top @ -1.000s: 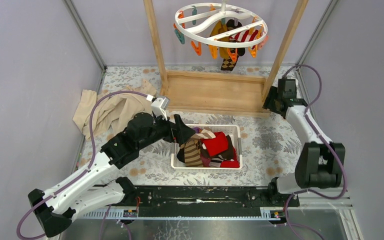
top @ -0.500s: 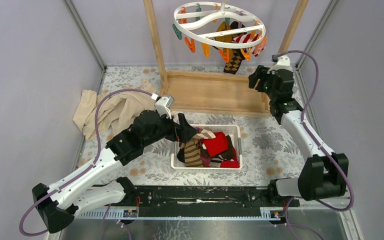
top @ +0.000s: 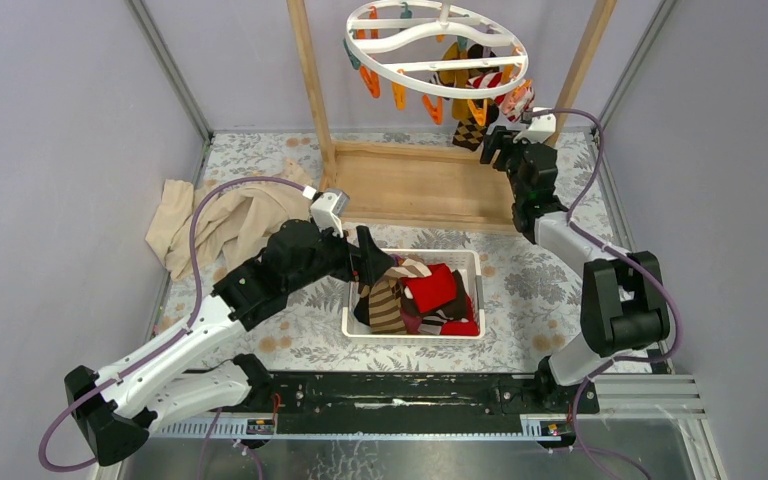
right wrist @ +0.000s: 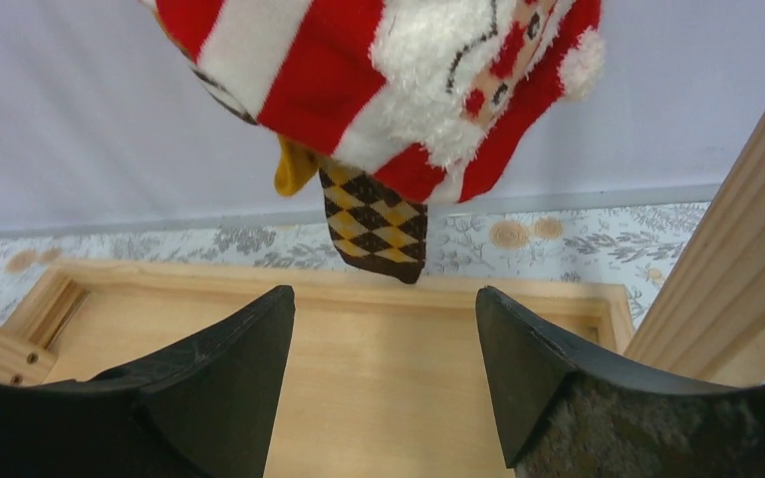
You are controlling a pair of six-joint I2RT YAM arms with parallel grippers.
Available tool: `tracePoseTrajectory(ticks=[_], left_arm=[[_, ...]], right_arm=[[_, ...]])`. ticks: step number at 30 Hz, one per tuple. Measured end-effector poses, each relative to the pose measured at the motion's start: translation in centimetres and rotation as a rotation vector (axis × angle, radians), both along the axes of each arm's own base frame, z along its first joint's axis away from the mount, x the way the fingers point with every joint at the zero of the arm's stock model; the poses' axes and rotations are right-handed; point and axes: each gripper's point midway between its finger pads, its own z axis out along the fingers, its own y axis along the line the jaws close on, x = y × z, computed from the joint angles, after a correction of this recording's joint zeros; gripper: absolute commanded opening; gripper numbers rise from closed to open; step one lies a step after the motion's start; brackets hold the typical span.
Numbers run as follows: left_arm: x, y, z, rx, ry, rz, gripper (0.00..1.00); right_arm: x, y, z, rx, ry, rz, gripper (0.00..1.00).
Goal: Remove the socks clipped to the hanger
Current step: Remove the sock from the hanger.
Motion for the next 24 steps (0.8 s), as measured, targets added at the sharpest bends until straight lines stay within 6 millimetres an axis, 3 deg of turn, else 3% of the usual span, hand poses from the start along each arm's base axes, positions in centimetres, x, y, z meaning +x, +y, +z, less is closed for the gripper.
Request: tracePoseTrajectory(ticks=[12, 17, 19, 24], left_arm=[[0.6, 0.4, -0.2, 0.026, -0.02, 0.025, 0.98], [0.7, 0.3, -0.5, 0.034, -0.017, 0.024, 0.98], [0.7, 0.3, -0.6, 0.037, -0.016, 0.023, 0.98], [0.8, 0.2, -0.9, 0.044, -0.008, 0.023, 0.98]], right_arm=[[2.9, -0.3, 1.0, 0.002, -0.123, -0.065, 0.79], [4.2, -0.2, 2.4, -0.005, -0.166, -0.091, 0.78], [4.5, -0.2, 3.2, -0.009, -0.187, -0.097, 0.73], [4.8, 0.0, 5.3, -0.024, -0.236, -0.111, 0.4]])
